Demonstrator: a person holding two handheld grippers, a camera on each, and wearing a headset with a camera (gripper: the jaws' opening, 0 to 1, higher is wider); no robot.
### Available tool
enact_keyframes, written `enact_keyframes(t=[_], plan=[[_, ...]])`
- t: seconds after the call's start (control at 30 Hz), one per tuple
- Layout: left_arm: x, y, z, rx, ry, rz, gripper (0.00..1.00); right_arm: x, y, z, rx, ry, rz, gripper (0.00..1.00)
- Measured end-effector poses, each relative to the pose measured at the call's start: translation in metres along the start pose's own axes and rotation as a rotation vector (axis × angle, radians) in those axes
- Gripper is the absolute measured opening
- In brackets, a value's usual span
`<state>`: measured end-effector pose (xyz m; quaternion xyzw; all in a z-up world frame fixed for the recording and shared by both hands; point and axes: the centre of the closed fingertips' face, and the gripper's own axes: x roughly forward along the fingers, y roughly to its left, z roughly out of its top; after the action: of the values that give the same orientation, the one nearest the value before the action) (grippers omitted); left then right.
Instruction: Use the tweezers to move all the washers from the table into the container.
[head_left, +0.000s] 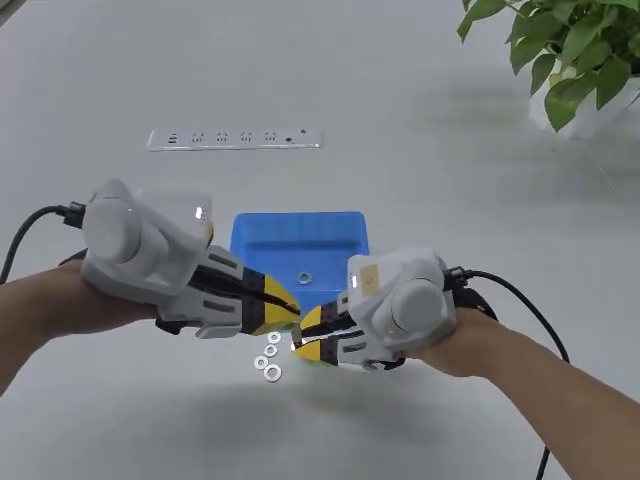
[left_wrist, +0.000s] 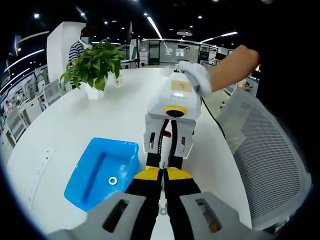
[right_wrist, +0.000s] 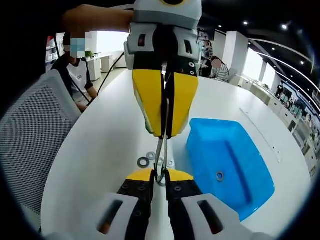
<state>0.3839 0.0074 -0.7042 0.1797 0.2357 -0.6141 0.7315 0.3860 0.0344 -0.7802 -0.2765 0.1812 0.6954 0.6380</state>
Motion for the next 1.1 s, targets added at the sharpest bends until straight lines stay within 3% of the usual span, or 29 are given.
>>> enact_keyframes(t=[0.73, 1.1], plan=[[0.002, -0.001, 0.000, -0.007, 0.008, 0.006, 0.07, 0.000, 0.002, -0.001, 0.058, 0.004, -0.008, 0.09], [-0.009, -0.002, -0.002, -0.042, 0.000, 0.018, 0.21, 0.000, 0.008, 0.001, 0.044, 0.009, 0.010, 0.09]])
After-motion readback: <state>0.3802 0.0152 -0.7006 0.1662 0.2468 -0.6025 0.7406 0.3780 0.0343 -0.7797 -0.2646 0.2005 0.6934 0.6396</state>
